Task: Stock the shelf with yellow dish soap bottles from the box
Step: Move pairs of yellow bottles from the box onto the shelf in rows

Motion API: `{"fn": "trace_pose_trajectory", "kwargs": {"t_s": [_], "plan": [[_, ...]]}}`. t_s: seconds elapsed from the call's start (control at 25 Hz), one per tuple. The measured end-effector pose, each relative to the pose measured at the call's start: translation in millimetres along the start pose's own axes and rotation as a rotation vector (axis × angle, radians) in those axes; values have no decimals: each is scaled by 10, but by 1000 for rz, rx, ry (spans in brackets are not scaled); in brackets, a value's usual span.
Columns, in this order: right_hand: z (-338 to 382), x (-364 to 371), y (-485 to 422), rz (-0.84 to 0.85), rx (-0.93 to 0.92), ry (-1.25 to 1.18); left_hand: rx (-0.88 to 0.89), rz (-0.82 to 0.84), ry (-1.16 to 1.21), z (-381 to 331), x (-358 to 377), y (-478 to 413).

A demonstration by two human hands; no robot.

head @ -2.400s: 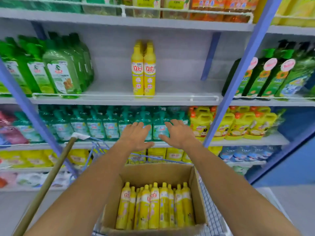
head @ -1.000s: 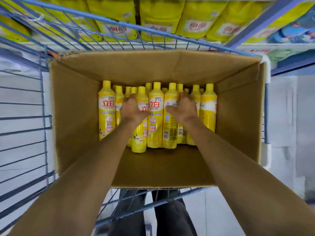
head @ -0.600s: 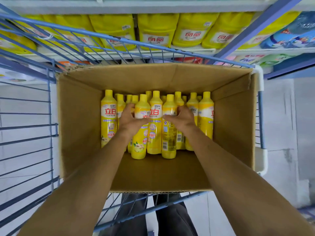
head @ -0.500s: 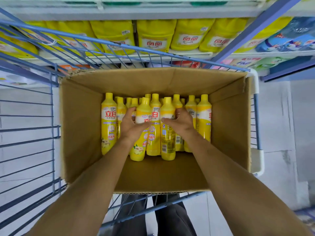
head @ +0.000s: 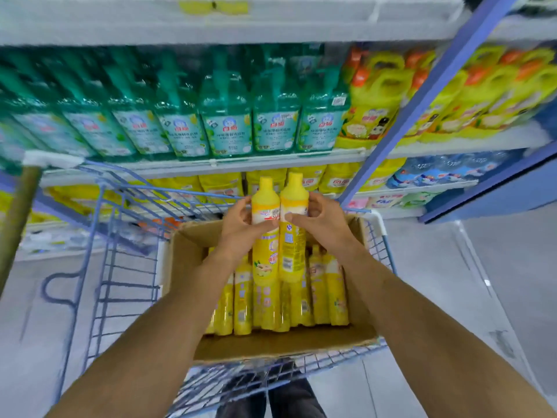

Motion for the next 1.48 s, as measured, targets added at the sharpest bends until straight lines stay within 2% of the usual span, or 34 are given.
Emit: {"fn": "trace_pose_trajectory", "kwargs": {"t_s": [0.4,0.68,0.8,0.96,1.2,1.36,1.48], "plan": [[2779,-883,-280,-177,-463,-94,492,-7,7,-3040,-56,95],[4096,-1352,-892,-140,-664,-98,713,-79,26,-4466,36,-124],[4343,-1473,-1167,-143,-711,-101,763,-109,26,-4775,114,-280],[4461,-1455,-1451,-121,-728,-91,747,-159,50,-4849,138,-565],[4211,-1464,-1824,-197,-672,-74,752,-131,16,-4758,362,-949],[4048,-1443,-2061,-163,-651,-39,763,-162,26,-4597,487,-1155],[3952,-1412,-2109,-161,-637,-101,771,-167,44,-4515,487,-1265]]}}
Point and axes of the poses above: each hand's wrist, its own y-axis away from the middle knuckle, its own x-axis out of the palm, z = x × y, the point moved 6 cm from there along -y, towards the middle knuckle, and after that the axes turned 4 degrees about -z, right-handed, at the moved point
